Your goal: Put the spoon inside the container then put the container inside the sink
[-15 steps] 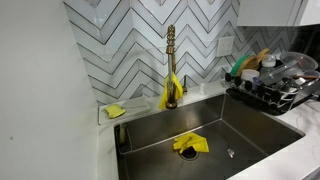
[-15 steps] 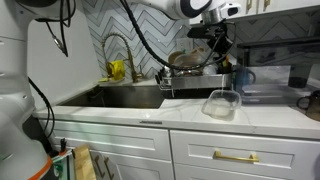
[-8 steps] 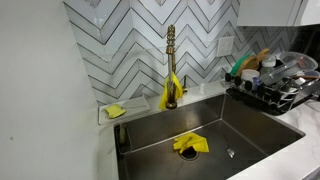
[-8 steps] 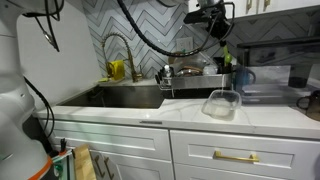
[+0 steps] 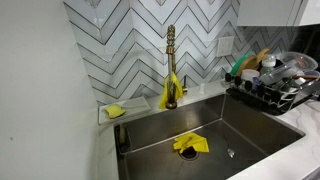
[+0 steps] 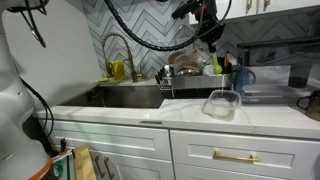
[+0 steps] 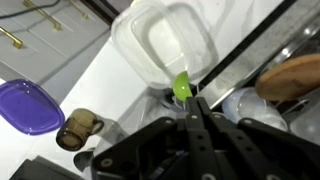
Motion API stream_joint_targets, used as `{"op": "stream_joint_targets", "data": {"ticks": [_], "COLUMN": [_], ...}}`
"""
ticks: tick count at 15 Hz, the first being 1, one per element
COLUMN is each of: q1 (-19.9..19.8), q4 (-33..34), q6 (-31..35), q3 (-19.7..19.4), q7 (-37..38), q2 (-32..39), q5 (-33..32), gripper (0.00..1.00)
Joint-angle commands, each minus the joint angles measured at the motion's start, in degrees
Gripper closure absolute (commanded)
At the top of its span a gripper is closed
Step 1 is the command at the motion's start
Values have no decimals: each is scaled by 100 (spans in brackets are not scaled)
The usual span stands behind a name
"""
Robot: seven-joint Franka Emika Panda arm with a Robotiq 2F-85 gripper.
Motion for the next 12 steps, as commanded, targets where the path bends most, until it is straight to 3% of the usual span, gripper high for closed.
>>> {"op": "stream_joint_targets", "data": {"ticks": [1, 11, 12], "q1": [60, 77, 86], "q4": [-237, -227, -230], "q6": [-580, -270, -203], "q3": [-48, -77, -92], "q7": [-127, 21, 92], "q2": [61, 694, 730], "q5": [-395, -900, -967], "gripper": [99, 99, 72]}}
